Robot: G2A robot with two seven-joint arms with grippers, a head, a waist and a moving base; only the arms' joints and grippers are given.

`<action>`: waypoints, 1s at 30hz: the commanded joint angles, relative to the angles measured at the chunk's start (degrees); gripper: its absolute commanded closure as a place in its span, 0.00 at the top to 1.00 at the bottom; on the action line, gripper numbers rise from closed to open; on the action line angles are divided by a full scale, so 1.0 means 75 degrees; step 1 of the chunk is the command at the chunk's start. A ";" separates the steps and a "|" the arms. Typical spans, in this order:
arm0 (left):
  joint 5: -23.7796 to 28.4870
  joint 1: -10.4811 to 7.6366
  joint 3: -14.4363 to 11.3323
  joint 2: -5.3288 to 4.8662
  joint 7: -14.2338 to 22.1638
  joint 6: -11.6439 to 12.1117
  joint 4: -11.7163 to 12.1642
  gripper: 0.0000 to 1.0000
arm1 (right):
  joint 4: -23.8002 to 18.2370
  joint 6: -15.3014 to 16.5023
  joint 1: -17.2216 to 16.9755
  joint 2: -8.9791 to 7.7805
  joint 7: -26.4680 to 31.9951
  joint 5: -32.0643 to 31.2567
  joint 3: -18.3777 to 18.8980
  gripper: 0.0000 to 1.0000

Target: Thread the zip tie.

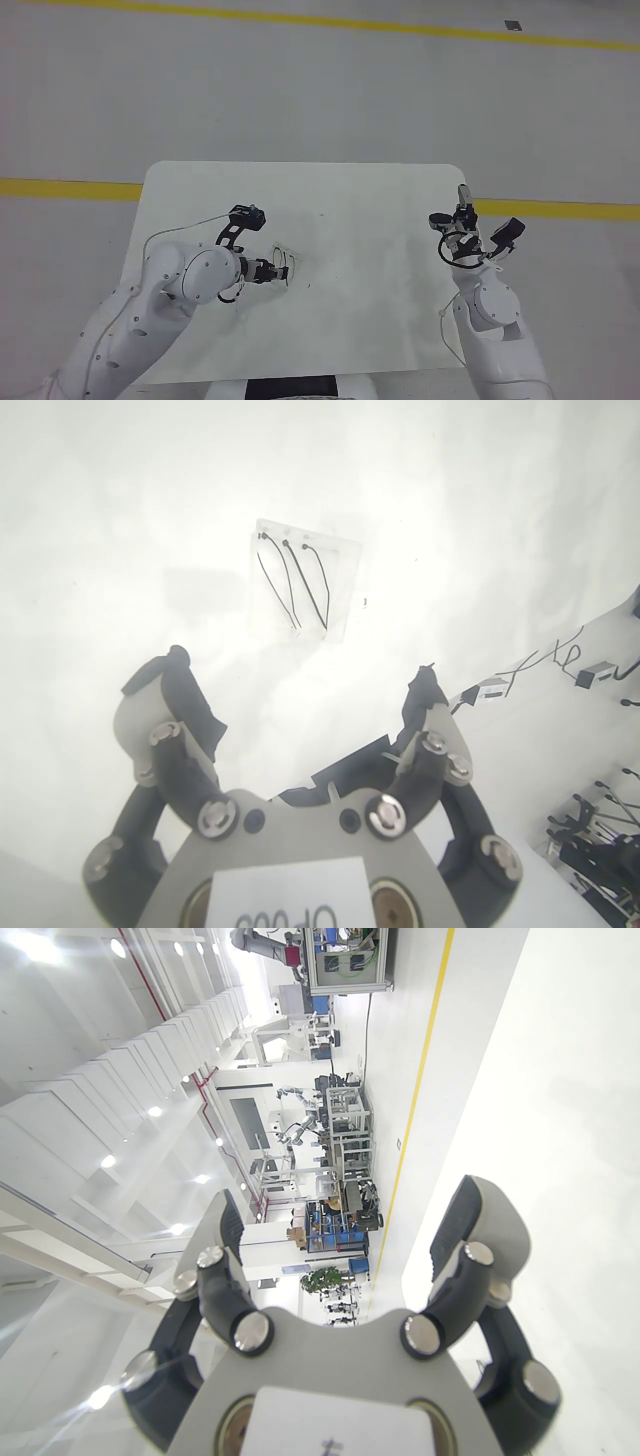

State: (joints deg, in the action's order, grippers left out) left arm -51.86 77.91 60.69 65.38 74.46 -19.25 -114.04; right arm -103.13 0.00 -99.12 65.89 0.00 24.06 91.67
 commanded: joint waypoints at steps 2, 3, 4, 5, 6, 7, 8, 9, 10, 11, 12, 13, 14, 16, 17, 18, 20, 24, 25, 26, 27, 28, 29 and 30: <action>-0.0360 -0.0195 -0.0344 0.0039 -0.0131 -0.0031 0.0065 1.00 | 0.0000 0.0000 0.0000 0.0000 0.0000 0.0000 0.0000 1.00; -0.0457 -0.0282 -0.0446 0.0059 -0.0072 -0.0031 0.0110 1.00 | 0.0000 0.0000 0.0000 0.0000 0.0000 0.0000 0.0000 1.00; -0.0574 -0.0353 -0.0531 0.0085 -0.0016 -0.0031 0.0169 1.00 | 0.0000 0.0000 0.0000 0.0000 0.0000 0.0000 0.0000 1.00; -0.0775 -0.0455 -0.0655 0.0127 0.0083 -0.0031 0.0226 1.00 | 0.0000 0.0000 0.0000 0.0000 0.0000 0.0000 0.0000 1.00; -0.0933 -0.0530 -0.0755 0.0164 0.0155 -0.0031 0.0245 1.00 | 0.0000 0.0000 0.0000 0.0000 0.0000 0.0000 0.0000 1.00; -0.1079 -0.0591 -0.0852 0.0205 0.0231 -0.0031 0.0273 1.00 | 0.0000 0.0000 0.0000 0.0000 0.0000 0.0000 0.0000 1.00; -0.1203 -0.0650 -0.0926 0.0251 0.0327 -0.0031 0.0318 1.00 | 0.0000 0.0000 0.0000 0.0000 0.0000 0.0000 0.0000 1.00; -0.1331 -0.0720 -0.1003 0.0320 0.0448 -0.0031 0.0377 1.00 | 0.0000 0.0000 0.0000 0.0000 0.0000 0.0000 0.0000 1.00; -0.1430 -0.0759 -0.1030 0.0374 0.0521 -0.0031 0.0443 1.00 | 0.0000 0.0000 0.0000 0.0000 0.0000 0.0000 0.0000 1.00; -0.1635 -0.0787 -0.1035 0.0430 0.0576 -0.0031 0.0544 1.00 | 0.0000 0.0000 0.0000 0.0000 0.0000 0.0000 0.0000 1.00; -0.1880 -0.0786 -0.1024 0.0521 0.0663 -0.0031 0.0668 1.00 | 0.0000 0.0000 0.0000 0.0000 0.0000 0.0000 0.0000 1.00; -0.1959 -0.0765 -0.1002 0.0601 0.0691 -0.0031 0.0727 1.00 | 0.0000 0.0000 0.0000 0.0000 0.0000 0.0000 0.0000 1.00; -0.1952 -0.0728 -0.0965 0.0685 0.0691 -0.0031 0.0780 1.00 | 0.0000 0.0000 0.0000 0.0000 0.0000 0.0000 0.0000 1.00; -0.2001 -0.0688 -0.0896 0.0791 0.0691 -0.0031 0.0842 1.00 | 0.0000 0.0000 0.0000 0.0000 0.0000 0.0000 0.0000 1.00; -0.2001 -0.0688 -0.0896 0.0791 0.0691 -0.0031 0.0842 1.00 | 0.0000 0.0000 0.0000 0.0000 0.0000 0.0000 0.0000 1.00; -0.2001 -0.0688 -0.0896 0.0791 0.0691 -0.0031 0.0842 1.00 | 0.0000 0.0000 0.0000 0.0000 0.0000 0.0000 0.0000 1.00; -0.2001 -0.0688 -0.0896 0.0791 0.0691 -0.0031 0.0842 1.00 | 0.0000 0.0000 0.0000 0.0000 0.0000 0.0000 0.0000 1.00; -0.2001 -0.0688 -0.0896 0.0791 0.0691 -0.0031 0.0842 1.00 | 0.0000 0.0000 0.0000 0.0000 0.0000 0.0000 0.0000 1.00; -0.2001 -0.0688 -0.0896 0.0791 0.0691 -0.0031 0.0842 1.00 | 0.0000 0.0000 0.0000 0.0000 0.0000 0.0000 0.0000 1.00; -0.1951 -0.0665 -0.0900 0.0792 0.0641 -0.0013 0.0860 1.00 | 0.0000 0.0000 0.0000 0.0000 0.0000 0.0000 0.0000 1.00; -0.1797 -0.0607 -0.0896 0.0795 0.0481 0.0054 0.0932 1.00 | 0.0000 0.0000 0.0000 0.0000 0.0000 0.0000 0.0000 1.00; -0.1704 -0.0587 -0.0893 0.0796 0.0399 0.0108 0.0975 1.00 | 0.0000 0.0000 0.0000 0.0000 0.0000 0.0000 0.0000 1.00; -0.1576 -0.0596 -0.0932 0.0808 0.0313 0.0166 0.0966 1.00 | 0.0000 0.0000 0.0000 0.0000 0.0000 0.0000 0.0000 1.00; -0.1465 -0.0614 -0.0960 0.0819 0.0278 0.0191 0.0991 1.00 | 0.0000 0.0000 0.0000 0.0000 0.0000 0.0000 0.0000 1.00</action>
State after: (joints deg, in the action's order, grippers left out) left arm -63.83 73.45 53.76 71.43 76.95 -18.06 -106.71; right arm -103.13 0.00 -99.12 65.89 0.00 24.06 91.67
